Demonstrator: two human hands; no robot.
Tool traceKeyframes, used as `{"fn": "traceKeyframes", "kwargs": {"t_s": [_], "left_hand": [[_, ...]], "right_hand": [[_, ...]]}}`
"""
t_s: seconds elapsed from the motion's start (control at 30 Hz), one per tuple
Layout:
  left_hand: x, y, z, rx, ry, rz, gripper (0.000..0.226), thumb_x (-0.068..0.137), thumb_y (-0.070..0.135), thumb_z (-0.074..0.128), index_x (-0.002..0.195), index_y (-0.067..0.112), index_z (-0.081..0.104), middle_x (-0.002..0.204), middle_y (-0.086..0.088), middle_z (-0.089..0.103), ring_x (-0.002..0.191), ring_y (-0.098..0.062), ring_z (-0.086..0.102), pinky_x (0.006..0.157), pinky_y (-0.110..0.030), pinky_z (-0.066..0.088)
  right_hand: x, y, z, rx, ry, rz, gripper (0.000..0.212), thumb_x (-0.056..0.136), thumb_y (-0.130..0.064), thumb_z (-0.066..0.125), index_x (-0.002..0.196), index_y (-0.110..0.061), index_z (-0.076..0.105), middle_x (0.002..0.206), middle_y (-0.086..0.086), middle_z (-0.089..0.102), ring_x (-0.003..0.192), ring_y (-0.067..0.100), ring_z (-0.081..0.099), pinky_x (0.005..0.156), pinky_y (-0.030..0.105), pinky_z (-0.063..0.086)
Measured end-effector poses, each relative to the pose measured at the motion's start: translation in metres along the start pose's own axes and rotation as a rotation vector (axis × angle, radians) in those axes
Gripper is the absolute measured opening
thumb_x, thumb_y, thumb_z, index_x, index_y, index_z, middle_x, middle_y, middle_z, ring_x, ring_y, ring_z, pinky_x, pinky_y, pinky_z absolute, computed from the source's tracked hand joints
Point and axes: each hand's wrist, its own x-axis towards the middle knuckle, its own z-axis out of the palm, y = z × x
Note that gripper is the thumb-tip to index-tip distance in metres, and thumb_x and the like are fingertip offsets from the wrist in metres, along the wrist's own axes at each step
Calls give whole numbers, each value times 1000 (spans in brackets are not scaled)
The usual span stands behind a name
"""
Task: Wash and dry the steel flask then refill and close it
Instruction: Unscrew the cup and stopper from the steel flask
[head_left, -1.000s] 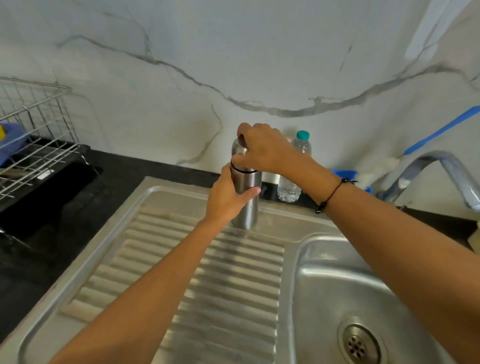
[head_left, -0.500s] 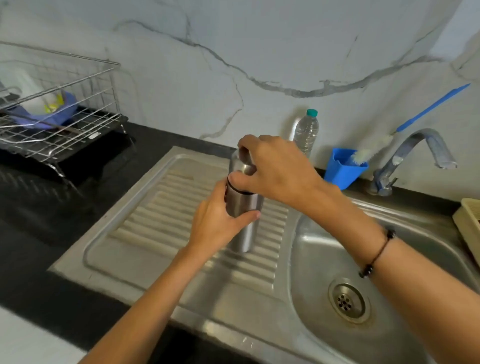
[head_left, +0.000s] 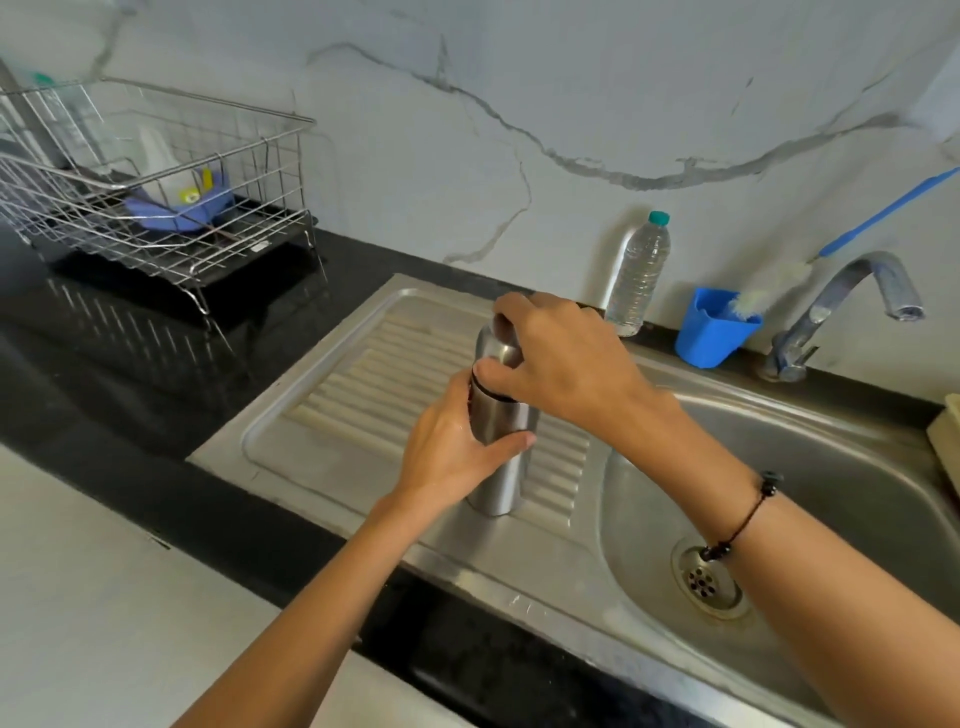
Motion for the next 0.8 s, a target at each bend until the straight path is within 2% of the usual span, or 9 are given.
{"fn": "traceKeyframes", "kwargs": {"t_s": [0.1,0.13,0.2,0.33,0.43,0.53,0.6,0.67,0.8], "left_hand": [[5,4,-1,-27,-45,-28,67,72,44,79,123,23,40,98,18,54,92,-5,58,71,-20,48],[7,6,-1,-36,-39,-29,63,72,42,79,116,24,40,92,20,52,84,1,56,63,-12,44],[11,8,0,-51,-21,-33,54,71,38,81,106,23,43,84,18,50,73,8,54,55,-9,40],[10,2,7,-100,17,-28,48,70,35,80,103,27,46,87,22,52,78,17,52,63,-7,41],[9,-5,13,-78,57,-6,52,68,37,81,107,23,48,85,24,55,78,9,55,64,-6,40],[12,-11,16,-65,57,-8,43,67,29,84,96,17,54,73,21,54,67,5,55,56,-5,38],[13,-13,18,-96,54,-13,51,62,41,83,93,11,54,68,19,52,62,7,55,52,-4,35],[13,-14,19,-125,55,-6,66,56,57,71,95,7,54,69,17,53,65,10,56,52,-4,35],[16,-17,20,-165,43,33,67,55,58,66,87,1,54,61,17,46,54,10,52,47,-4,31]], "right_hand": [[-3,-3,0,-20,-13,6,36,83,-43,55,105,-14,51,98,6,55,73,24,49,62,29,35],[-4,-5,-1,-29,-27,3,39,84,-44,54,109,-14,50,99,6,55,72,22,45,62,30,34],[-5,-7,-5,-44,-73,-3,45,85,-49,53,113,-14,48,100,7,54,72,21,43,61,31,35],[-1,-8,-16,-177,-166,13,60,83,-65,45,114,-13,46,98,8,59,80,26,52,61,33,34],[5,-13,-16,-338,-150,27,70,80,-74,35,110,-13,50,70,1,51,61,17,45,49,29,28],[8,-13,-9,-358,-145,32,64,80,-74,36,106,-17,49,59,-2,37,50,15,33,45,26,20],[8,-10,-5,-331,-114,43,52,82,-68,38,101,-20,45,58,-3,37,48,15,32,45,26,19],[6,-9,-2,-322,-83,45,44,83,-64,39,93,-21,40,56,-3,39,47,15,33,45,25,21],[6,-5,1,-266,-61,32,40,83,-62,39,89,-22,37,55,-3,39,47,15,34,45,24,24]]}}
